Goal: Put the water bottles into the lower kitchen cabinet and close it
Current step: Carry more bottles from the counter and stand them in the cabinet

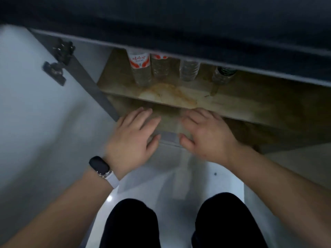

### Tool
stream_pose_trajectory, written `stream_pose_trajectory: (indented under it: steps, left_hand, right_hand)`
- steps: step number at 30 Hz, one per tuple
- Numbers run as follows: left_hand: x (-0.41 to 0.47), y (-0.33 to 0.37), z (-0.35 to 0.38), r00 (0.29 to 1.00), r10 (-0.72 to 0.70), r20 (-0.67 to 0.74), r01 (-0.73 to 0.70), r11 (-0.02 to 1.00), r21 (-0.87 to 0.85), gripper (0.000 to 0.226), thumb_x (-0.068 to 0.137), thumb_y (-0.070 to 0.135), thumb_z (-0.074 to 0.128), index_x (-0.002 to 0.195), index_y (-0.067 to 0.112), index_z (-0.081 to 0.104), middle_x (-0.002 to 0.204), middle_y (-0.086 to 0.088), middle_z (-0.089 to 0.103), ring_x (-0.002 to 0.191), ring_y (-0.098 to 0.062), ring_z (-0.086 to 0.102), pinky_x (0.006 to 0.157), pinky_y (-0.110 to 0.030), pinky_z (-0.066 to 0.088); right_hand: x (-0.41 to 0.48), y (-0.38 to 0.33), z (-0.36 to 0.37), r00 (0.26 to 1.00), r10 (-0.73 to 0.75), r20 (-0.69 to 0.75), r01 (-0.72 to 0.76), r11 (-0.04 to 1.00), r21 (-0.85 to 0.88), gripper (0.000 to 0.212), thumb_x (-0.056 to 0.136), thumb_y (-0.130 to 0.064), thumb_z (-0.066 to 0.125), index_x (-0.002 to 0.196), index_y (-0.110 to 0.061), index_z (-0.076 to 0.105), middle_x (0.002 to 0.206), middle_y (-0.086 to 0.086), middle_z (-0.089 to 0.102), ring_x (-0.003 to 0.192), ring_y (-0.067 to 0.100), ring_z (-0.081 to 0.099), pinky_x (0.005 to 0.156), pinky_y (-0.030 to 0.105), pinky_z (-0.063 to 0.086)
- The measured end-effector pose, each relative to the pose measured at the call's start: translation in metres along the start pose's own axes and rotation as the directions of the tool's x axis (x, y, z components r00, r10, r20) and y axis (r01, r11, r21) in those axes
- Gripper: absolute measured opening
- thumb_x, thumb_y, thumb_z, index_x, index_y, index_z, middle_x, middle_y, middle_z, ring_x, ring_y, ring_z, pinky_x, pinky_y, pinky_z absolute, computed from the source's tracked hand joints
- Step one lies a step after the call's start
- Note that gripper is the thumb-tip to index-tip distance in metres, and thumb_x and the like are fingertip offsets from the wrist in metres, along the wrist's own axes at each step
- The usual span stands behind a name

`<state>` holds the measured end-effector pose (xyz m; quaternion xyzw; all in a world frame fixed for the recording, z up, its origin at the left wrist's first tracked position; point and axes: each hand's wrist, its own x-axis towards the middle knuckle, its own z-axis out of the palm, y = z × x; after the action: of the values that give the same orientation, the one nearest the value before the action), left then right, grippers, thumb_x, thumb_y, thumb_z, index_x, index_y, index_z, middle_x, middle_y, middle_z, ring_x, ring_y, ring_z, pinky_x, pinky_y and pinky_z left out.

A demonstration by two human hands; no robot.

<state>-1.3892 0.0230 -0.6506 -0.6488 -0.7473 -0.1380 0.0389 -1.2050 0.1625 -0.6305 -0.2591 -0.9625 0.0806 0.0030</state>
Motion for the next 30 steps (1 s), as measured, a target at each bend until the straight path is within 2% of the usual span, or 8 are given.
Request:
stream_pose_trajectory:
  steps: [4,10,15,19,26,30]
  left_hand:
    - [-0.013,0.026,-0.084,1.000,-0.010,0.017,0.010,1.000,-0.022,0.042,0.087,0.030,0.067,0.126,0.012,0.068,0.129,-0.012,0.064,0.121,-0.037,0.058,0.101,-0.049,0.046]
    - [-0.010,0.064,-0.204,0.998,-0.014,0.062,0.013,1.000,0.021,0.041,0.089,0.034,0.061,0.124,0.013,0.068,0.127,-0.011,0.065,0.124,-0.034,0.057,0.103,-0.046,0.041]
    - [0.000,0.097,-0.286,0.995,-0.001,0.095,-0.003,0.999,0.048,0.038,0.090,0.037,0.058,0.121,0.017,0.069,0.125,-0.008,0.066,0.124,-0.032,0.057,0.105,-0.042,0.036]
    - [0.012,0.122,-0.338,0.996,-0.009,0.088,0.004,0.998,0.064,0.038,0.094,0.041,0.052,0.122,0.020,0.066,0.127,-0.005,0.065,0.124,-0.030,0.057,0.105,-0.044,0.040]
    - [0.043,0.145,-0.395,0.999,0.032,-0.021,-0.032,0.999,0.001,0.044,0.091,0.042,0.051,0.123,0.019,0.070,0.130,-0.007,0.066,0.125,-0.031,0.059,0.102,-0.047,0.047]
    - [0.059,0.152,-0.413,0.983,0.160,-0.086,-0.165,0.985,-0.058,0.045,0.091,0.041,0.052,0.126,0.017,0.069,0.131,-0.008,0.066,0.126,-0.031,0.058,0.103,-0.049,0.046]
  right_hand:
    - [-0.033,-0.025,-0.071,1.000,-0.024,0.003,0.024,0.999,0.034,0.048,0.083,-0.043,0.050,0.114,-0.013,0.071,0.115,0.009,0.068,0.105,0.033,0.062,0.088,0.045,0.050]
    - [-0.068,-0.049,-0.189,0.996,-0.076,0.049,0.075,0.997,0.019,0.050,0.084,-0.045,0.047,0.119,-0.016,0.068,0.119,0.009,0.066,0.108,0.034,0.060,0.092,0.046,0.049]
    - [-0.092,-0.060,-0.286,0.997,-0.070,0.036,0.070,0.997,-0.012,0.051,0.084,-0.048,0.044,0.119,-0.019,0.067,0.120,0.009,0.066,0.110,0.032,0.060,0.092,0.045,0.049]
    - [-0.109,-0.063,-0.349,0.998,-0.066,-0.017,0.066,0.997,-0.035,0.050,0.085,-0.049,0.044,0.118,-0.020,0.067,0.119,0.006,0.066,0.109,0.030,0.060,0.092,0.043,0.049]
    - [-0.136,-0.060,-0.407,0.996,0.041,-0.079,-0.049,0.994,-0.096,0.052,0.089,-0.053,0.041,0.123,-0.023,0.066,0.127,0.003,0.064,0.116,0.027,0.059,0.098,0.042,0.046]
    - [-0.158,-0.067,-0.434,0.974,0.170,-0.150,-0.189,0.975,-0.121,0.054,0.089,-0.052,0.041,0.127,-0.022,0.064,0.130,0.004,0.063,0.119,0.028,0.057,0.100,0.044,0.044]
